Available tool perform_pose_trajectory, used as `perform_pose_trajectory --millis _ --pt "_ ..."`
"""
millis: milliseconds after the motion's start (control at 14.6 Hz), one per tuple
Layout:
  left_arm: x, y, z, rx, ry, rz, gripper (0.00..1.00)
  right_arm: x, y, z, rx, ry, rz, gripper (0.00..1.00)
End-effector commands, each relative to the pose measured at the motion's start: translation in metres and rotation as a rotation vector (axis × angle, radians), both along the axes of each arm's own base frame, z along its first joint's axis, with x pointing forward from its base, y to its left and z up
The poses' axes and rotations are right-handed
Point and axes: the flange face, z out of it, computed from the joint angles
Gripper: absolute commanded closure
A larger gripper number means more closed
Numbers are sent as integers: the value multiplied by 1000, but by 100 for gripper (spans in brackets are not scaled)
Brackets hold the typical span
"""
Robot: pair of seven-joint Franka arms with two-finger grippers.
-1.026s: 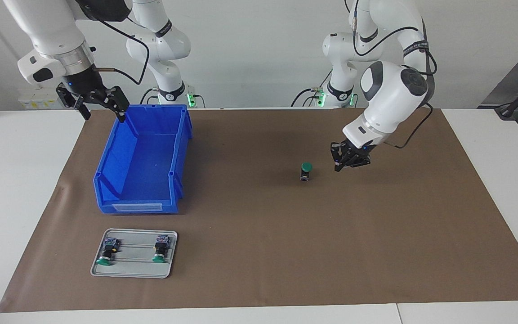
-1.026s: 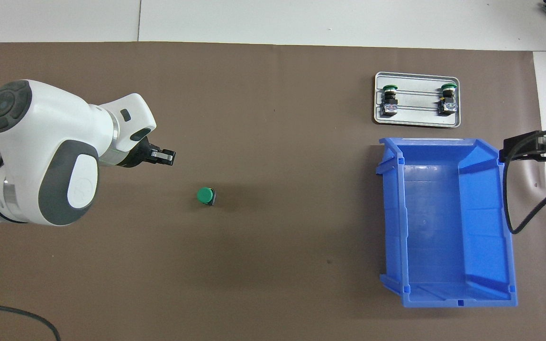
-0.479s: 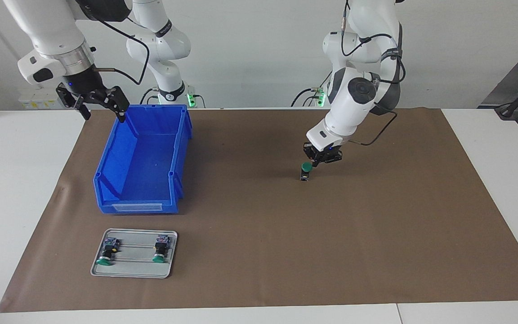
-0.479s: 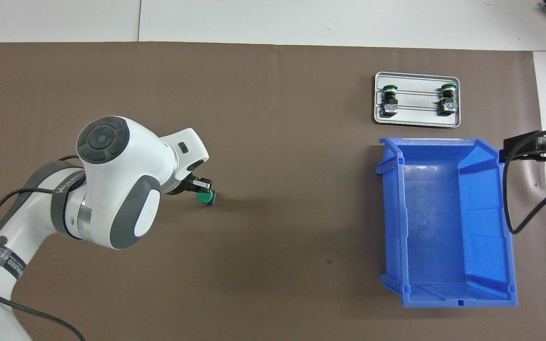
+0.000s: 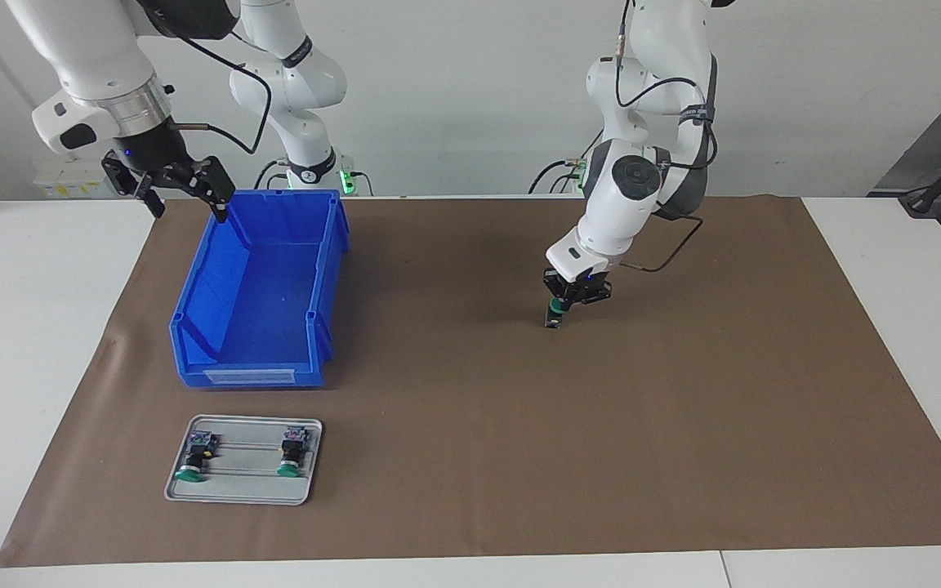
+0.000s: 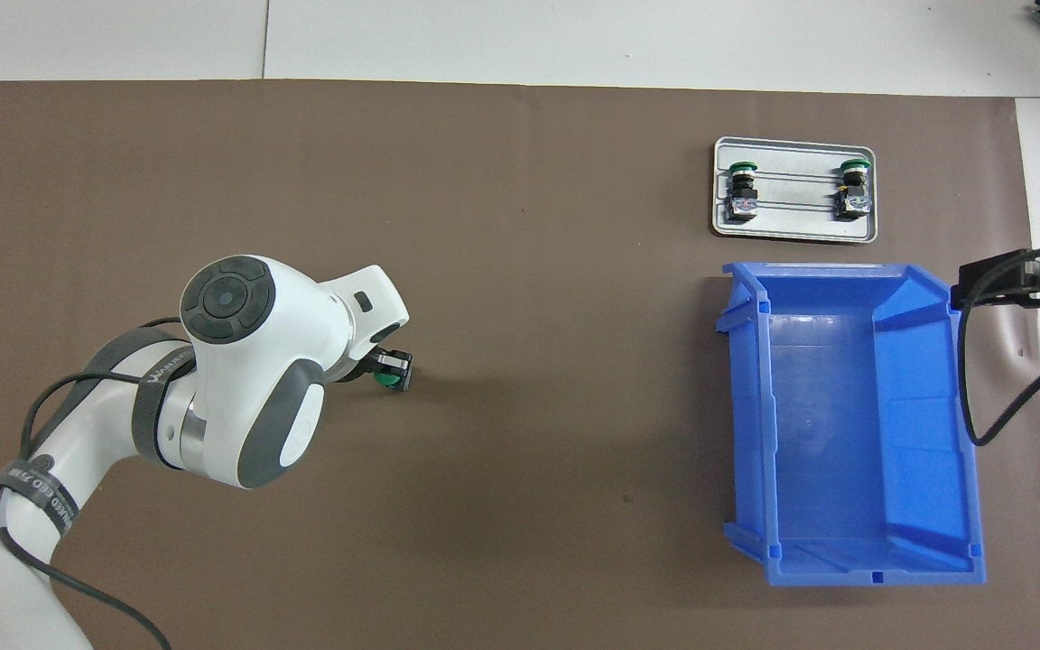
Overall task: Place and press button with both arms
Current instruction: 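Return the left gripper to rest while the right gripper reaches out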
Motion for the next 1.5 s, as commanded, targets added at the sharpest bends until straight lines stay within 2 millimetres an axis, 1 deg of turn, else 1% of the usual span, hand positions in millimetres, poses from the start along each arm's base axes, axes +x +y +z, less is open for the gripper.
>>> perform_pose_trajectory --millis 0,137,205,274,342,410,479,547,616,684,752,821,889,958,1026,1094,1163,1231,1300,1436 --pt "0 -5 3 23 -7 6 100 -5 -2 0 -11 -16 20 0" --pt "11 2 48 24 9 16 100 -4 -2 0 -9 -17 18 0" --pt "16 7 64 27 17 24 100 -4 -2 0 -11 -17 17 0" --pt "23 21 74 30 19 46 100 -4 -2 0 -9 -17 9 0" --pt "26 31 81 39 12 57 85 -5 -2 -1 -9 -16 6 0" --pt "29 40 82 57 2 57 41 -4 -2 0 -9 -17 7 0" --pt "34 57 83 83 -8 70 0 -4 -1 0 0 -22 8 0" --pt "38 78 88 86 -11 103 0 -4 0 2 0 -28 5 0" --pt "42 99 93 86 -11 137 0 -2 7 4 2 -32 0 0" --pt "44 114 98 87 -12 144 0 0 22 6 3 -38 15 0" --pt "45 127 105 88 -16 128 0 1 30 6 14 -43 14 0" --pt "48 144 111 85 -27 131 0 5 45 1 34 -40 17 0" --pt "50 153 121 81 -46 129 0 8 63 0 36 -55 32 0" --pt "50 160 135 77 -65 135 0 10 82 -4 36 -62 46 0" --pt "53 168 152 77 -80 147 0 15 106 -12 39 -67 36 0" --pt "56 172 174 77 -87 150 0 15 133 -19 47 -84 6 0" --pt "59 178 198 76 -92 151 0 16 166 -30 50 -79 -16 0" --pt "62 188 221 77 -88 151 0 19 193 -40 52 -81 -36 0" --pt "62 198 238 80 -72 141 0 22 225 -53 64 -99 -57 0" --pt "64 214 261 83 -55 136 0 22 291 -91 71 -112 -101 0"
